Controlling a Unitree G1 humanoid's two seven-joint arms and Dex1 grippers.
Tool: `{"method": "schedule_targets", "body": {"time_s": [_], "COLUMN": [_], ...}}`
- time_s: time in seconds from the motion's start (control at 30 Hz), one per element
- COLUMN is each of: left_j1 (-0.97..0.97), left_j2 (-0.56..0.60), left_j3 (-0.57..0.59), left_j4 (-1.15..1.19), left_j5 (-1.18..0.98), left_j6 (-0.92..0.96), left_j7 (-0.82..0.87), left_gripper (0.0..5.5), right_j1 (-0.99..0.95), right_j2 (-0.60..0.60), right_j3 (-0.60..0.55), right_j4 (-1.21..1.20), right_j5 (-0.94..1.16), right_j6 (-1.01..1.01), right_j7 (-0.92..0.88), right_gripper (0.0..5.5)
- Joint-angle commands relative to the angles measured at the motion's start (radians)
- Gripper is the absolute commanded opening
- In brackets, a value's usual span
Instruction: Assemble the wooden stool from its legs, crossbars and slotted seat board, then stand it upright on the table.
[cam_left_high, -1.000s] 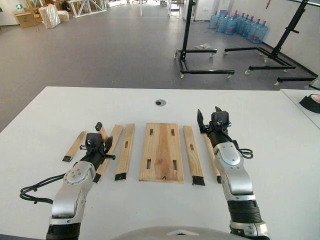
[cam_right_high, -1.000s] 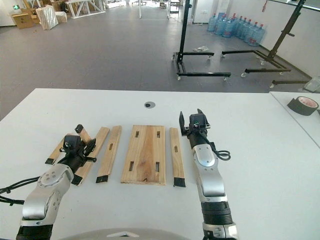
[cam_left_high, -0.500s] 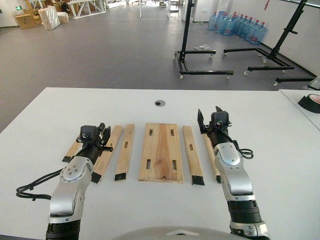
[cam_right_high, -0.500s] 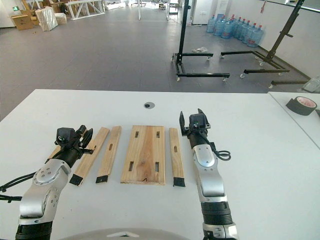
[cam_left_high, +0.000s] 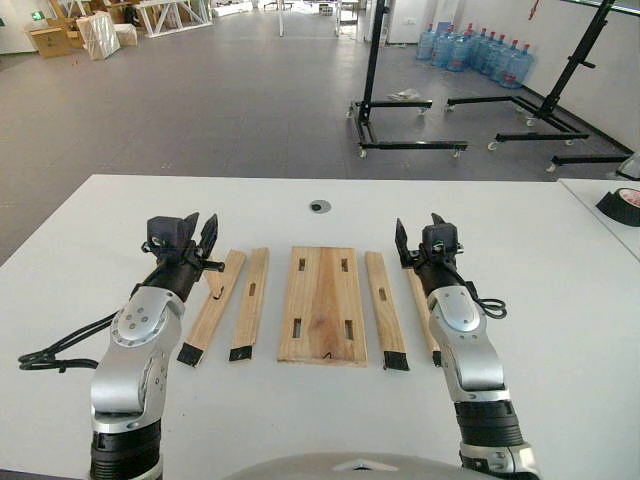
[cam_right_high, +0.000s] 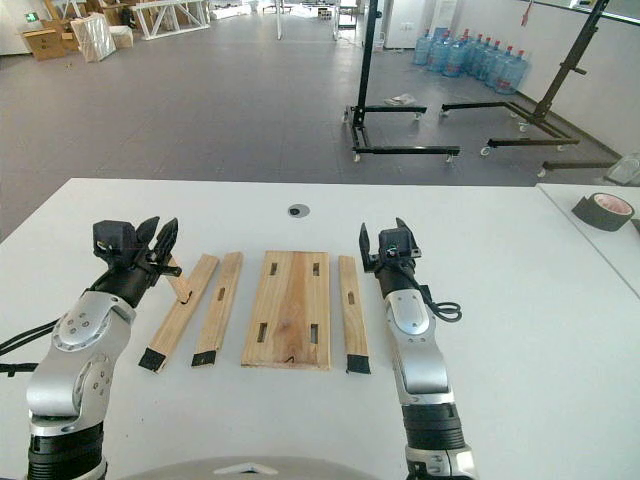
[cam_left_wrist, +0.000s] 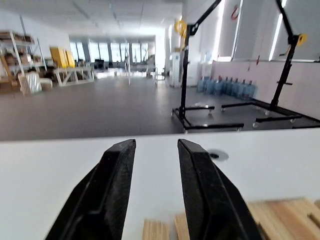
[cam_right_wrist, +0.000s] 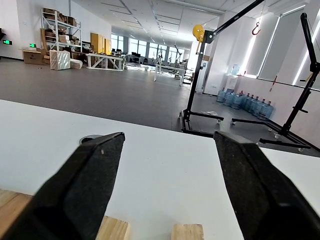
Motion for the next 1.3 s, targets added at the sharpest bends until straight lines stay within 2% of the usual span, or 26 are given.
{"method": "schedule_targets", "body": {"time_s": [0.03, 0.13, 0.4, 0.67, 0.87, 1.1, 1.3], "left_j1": [-0.095, -0.196, -0.300, -0.334, -0.331, -0.314, -0.256], "left_j2": [0.023, 0.040, 0.033, 0.024, 0.021, 0.020, -0.036], "left_j3": [0.015, 0.039, 0.056, 0.047, 0.036, 0.026, 0.018], "left_j4": [-0.006, 0.071, 0.128, 0.120, 0.113, 0.150, 0.181], "left_j5": [-0.004, -0.005, -0.016, -0.019, -0.012, 0.024, 0.011], "left_j6": [0.021, 0.000, -0.017, -0.002, 0.003, -0.021, -0.087], "left_j7": [0.006, 0.002, 0.016, 0.038, 0.043, 0.059, 0.050], "left_gripper": [1.51, 1.51, 2.73, 2.80, 3.76, 3.76, 3.76], "right_j1": [-0.009, -0.017, -0.034, -0.034, -0.040, -0.042, -0.049], "right_j2": [-0.001, 0.002, 0.005, 0.007, 0.004, 0.000, -0.004], "right_j3": [-0.002, 0.003, 0.011, 0.015, 0.016, 0.014, 0.011], "right_j4": [0.017, 0.030, 0.058, 0.057, 0.061, 0.062, 0.053], "right_j5": [-0.008, -0.010, -0.015, -0.022, -0.022, -0.022, -0.014], "right_j6": [-0.012, -0.020, -0.044, -0.046, -0.048, -0.048, -0.035], "right_j7": [-0.005, -0.007, -0.008, -0.009, -0.008, -0.005, 0.003], "right_gripper": [3.29, 3.29, 3.29, 3.29, 3.29, 3.29, 3.29]}}
